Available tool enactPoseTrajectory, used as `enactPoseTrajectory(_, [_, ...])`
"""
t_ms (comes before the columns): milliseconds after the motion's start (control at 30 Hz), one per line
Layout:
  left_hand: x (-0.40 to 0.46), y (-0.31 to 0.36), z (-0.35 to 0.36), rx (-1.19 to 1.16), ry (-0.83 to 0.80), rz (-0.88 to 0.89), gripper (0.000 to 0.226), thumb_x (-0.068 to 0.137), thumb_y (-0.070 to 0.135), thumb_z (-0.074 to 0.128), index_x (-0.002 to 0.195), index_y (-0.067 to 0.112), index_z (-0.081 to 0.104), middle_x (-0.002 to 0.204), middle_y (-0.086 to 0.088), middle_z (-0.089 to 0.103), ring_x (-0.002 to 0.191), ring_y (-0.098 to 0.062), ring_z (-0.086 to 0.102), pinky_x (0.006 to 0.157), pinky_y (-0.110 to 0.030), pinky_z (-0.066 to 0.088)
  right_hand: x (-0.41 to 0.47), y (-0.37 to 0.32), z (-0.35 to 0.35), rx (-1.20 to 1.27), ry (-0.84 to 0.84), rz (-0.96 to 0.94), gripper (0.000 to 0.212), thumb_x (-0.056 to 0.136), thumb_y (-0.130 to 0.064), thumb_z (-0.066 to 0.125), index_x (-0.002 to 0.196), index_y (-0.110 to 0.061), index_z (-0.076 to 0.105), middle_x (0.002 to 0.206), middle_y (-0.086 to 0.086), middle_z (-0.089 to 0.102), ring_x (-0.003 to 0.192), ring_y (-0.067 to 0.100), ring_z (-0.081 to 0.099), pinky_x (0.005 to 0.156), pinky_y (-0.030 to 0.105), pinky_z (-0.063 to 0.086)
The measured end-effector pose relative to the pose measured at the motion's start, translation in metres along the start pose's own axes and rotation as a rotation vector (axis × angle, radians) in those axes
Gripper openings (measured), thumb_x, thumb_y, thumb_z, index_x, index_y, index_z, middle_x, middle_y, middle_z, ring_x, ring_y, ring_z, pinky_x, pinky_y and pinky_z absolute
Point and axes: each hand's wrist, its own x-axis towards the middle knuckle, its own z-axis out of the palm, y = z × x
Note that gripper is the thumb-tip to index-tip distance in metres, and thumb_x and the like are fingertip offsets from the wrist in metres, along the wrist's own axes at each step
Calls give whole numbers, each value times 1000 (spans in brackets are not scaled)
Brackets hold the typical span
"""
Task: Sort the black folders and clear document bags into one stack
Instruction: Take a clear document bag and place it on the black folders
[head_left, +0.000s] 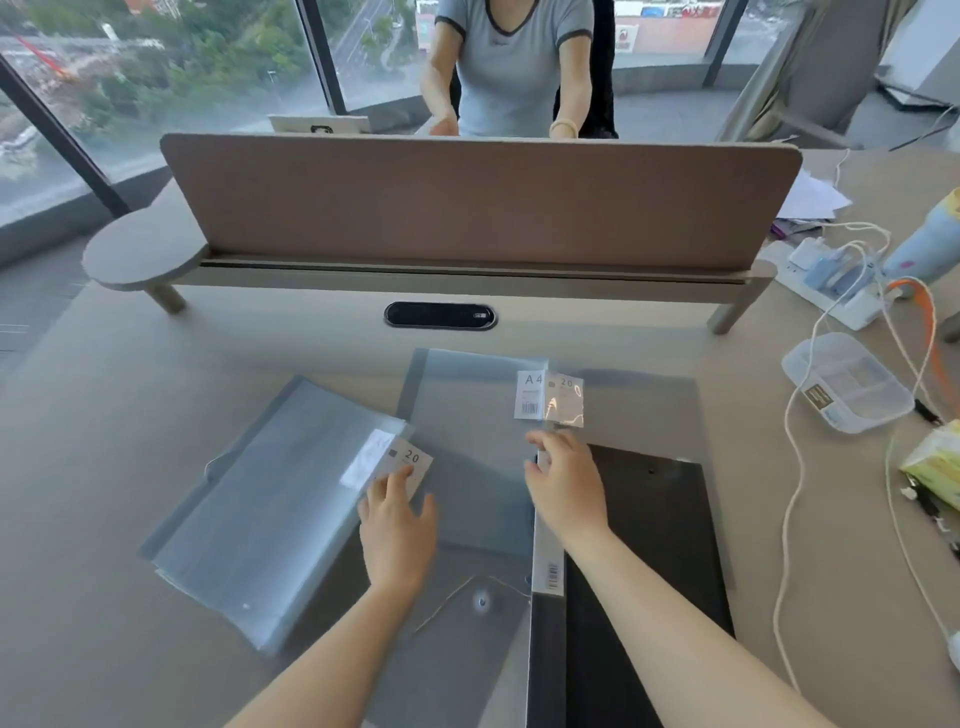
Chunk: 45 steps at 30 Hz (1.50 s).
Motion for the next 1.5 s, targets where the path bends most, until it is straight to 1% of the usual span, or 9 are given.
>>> enactPoseTrajectory(100, [14,-17,-13,28,38,15,50,89,19,60,139,14,50,140,-8,51,122,-33,46,101,-46,42,3,-19,21,-14,-103,-60,35,91,-14,56,126,-19,59,124,0,56,114,20,53,91,34,46])
enactPoseTrajectory(400, [39,-57,-41,124,21,8,61,94,40,57,149,24,37,160,-7,31,147,-29,24,118,-45,22,23,-61,82,-149,-404,-63,57,94,-23,50,149,-18,35,154,-2,35,134,21,44,109,36,38])
enactPoseTrajectory(533, [45,-72,-43,164,-33,14,71,91,44,61,152,27,31,163,-7,24,150,-28,19,120,-44,18,37,-71,102,-181,-472,-43,64,93,-23,51,152,-14,27,161,-1,24,145,20,30,115,36,31])
enactPoseTrajectory(700, [47,-86,-43,169,-83,0,74,92,47,58,154,27,24,165,-6,18,152,-27,13,122,-43,13,54,-73,120,-162,-477,43,66,93,-24,50,153,-15,24,159,6,28,144,24,31,117,38,29])
enactPoseTrajectory(867, [47,-97,-41,147,-96,-17,75,90,49,59,154,27,26,165,-5,20,152,-26,14,122,-42,13,63,-73,133,-139,-418,99,58,92,-20,54,148,-15,38,145,13,41,131,30,46,109,37,37])
enactPoseTrajectory(1000, [47,-96,-45,111,-94,-10,75,89,52,60,153,29,27,165,-4,21,152,-24,14,122,-41,13,66,-82,136,-31,-317,122,38,90,-21,58,128,-18,60,120,9,56,99,22,58,91,31,47])
enactPoseTrajectory(1133, [49,-89,-52,67,-78,20,75,87,53,62,151,30,32,163,-3,26,151,-24,18,121,-41,17,61,-98,129,193,-287,104,20,88,-23,60,108,-23,64,97,1,63,89,21,64,81,47,59])
enactPoseTrajectory(1300, [50,-72,-73,-40,-23,61,75,84,48,67,150,28,36,159,2,33,147,-20,24,117,-43,28,49,-134,111,445,-237,14,12,87,-15,63,91,-25,67,81,-2,61,84,27,65,80,50,58])
enactPoseTrajectory(1500, [42,-46,-109,-161,139,185,56,85,38,71,137,30,54,129,14,59,122,-14,49,93,-33,45,34,-182,76,708,-258,-120,20,87,1,63,88,-18,67,72,-1,58,71,17,59,71,41,60])
